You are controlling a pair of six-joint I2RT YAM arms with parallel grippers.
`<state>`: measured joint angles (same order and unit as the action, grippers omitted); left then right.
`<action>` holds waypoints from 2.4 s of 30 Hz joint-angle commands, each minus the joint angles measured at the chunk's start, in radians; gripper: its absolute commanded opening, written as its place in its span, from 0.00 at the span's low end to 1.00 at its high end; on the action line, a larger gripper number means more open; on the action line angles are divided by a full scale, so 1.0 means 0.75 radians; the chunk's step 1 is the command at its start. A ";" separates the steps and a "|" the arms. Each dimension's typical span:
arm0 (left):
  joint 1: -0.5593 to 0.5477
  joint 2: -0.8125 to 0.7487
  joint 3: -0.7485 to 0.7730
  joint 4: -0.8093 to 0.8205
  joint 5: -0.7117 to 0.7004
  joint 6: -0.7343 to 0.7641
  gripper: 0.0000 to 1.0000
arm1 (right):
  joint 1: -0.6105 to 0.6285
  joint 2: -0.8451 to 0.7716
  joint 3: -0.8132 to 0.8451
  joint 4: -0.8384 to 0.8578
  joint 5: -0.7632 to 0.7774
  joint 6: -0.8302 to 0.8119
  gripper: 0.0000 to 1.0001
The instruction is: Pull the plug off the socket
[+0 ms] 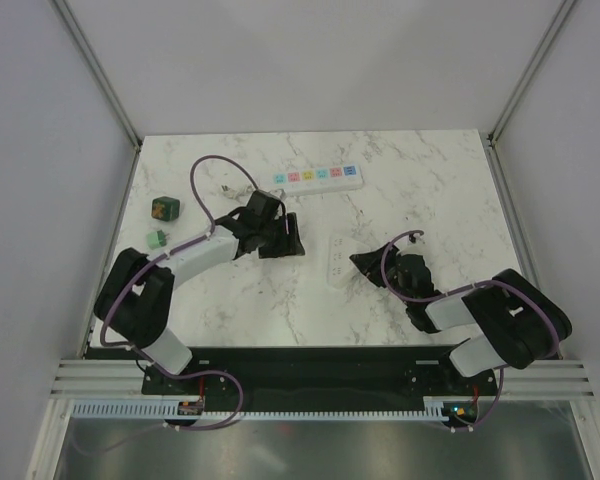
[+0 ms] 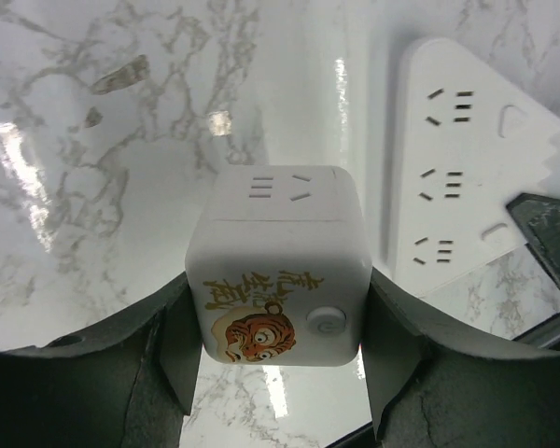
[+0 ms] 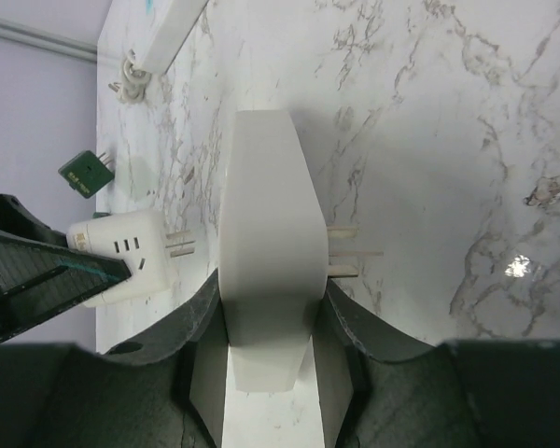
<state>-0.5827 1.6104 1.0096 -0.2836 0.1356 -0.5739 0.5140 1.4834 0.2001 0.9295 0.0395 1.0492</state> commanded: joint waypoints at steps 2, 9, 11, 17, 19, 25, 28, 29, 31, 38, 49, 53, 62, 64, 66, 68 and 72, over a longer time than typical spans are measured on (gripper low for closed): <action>0.006 -0.126 0.014 -0.078 -0.137 -0.002 0.02 | -0.006 0.035 -0.040 -0.319 0.232 -0.115 0.00; 0.028 -0.259 0.020 -0.186 -0.393 0.106 0.02 | -0.006 0.047 -0.030 -0.323 0.215 -0.127 0.00; 0.032 -0.290 0.034 -0.256 -0.471 0.188 0.02 | -0.008 0.045 -0.030 -0.323 0.215 -0.127 0.00; 0.085 -0.321 0.087 -0.326 -0.947 0.493 0.02 | -0.006 0.045 -0.032 -0.321 0.215 -0.129 0.00; 0.165 -0.304 0.124 -0.293 -1.017 0.627 0.02 | -0.006 0.049 -0.030 -0.317 0.211 -0.129 0.00; 0.292 -0.114 0.276 -0.091 -1.179 0.930 0.02 | -0.006 0.049 -0.032 -0.309 0.207 -0.129 0.00; 0.339 0.063 0.372 0.012 -1.283 1.037 0.02 | -0.004 0.051 -0.034 -0.305 0.201 -0.129 0.00; 0.351 0.106 0.443 0.020 -1.310 1.045 0.02 | -0.006 0.051 -0.034 -0.305 0.201 -0.131 0.00; 0.398 0.233 0.555 0.037 -1.349 1.054 0.02 | -0.006 0.055 -0.034 -0.301 0.195 -0.131 0.00; 0.470 0.676 0.928 0.263 -1.631 1.380 0.02 | -0.006 0.055 -0.038 -0.290 0.189 -0.133 0.00; 0.533 0.970 1.245 0.286 -1.686 1.483 0.02 | -0.006 0.063 -0.032 -0.286 0.172 -0.139 0.00; 0.552 1.066 1.290 0.288 -1.674 1.534 0.07 | -0.008 0.069 -0.027 -0.282 0.168 -0.139 0.00; 0.607 1.162 1.292 0.272 -1.692 1.467 0.25 | -0.006 0.074 -0.027 -0.278 0.166 -0.139 0.00; 0.615 1.170 1.292 0.241 -1.694 1.432 0.30 | -0.006 0.076 -0.025 -0.276 0.164 -0.141 0.00; 0.621 1.172 1.290 0.231 -1.692 1.412 0.38 | -0.006 0.080 -0.025 -0.274 0.162 -0.141 0.00; 0.628 1.176 1.292 0.211 -1.678 1.393 0.48 | -0.006 0.080 -0.025 -0.270 0.160 -0.141 0.00; 0.640 1.191 1.278 0.176 -1.668 1.354 0.61 | -0.006 0.074 -0.023 -0.276 0.158 -0.143 0.00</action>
<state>-0.1081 2.5015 1.9423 -0.1364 -1.0744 0.4957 0.5148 1.4944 0.2058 0.9451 0.0879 1.0435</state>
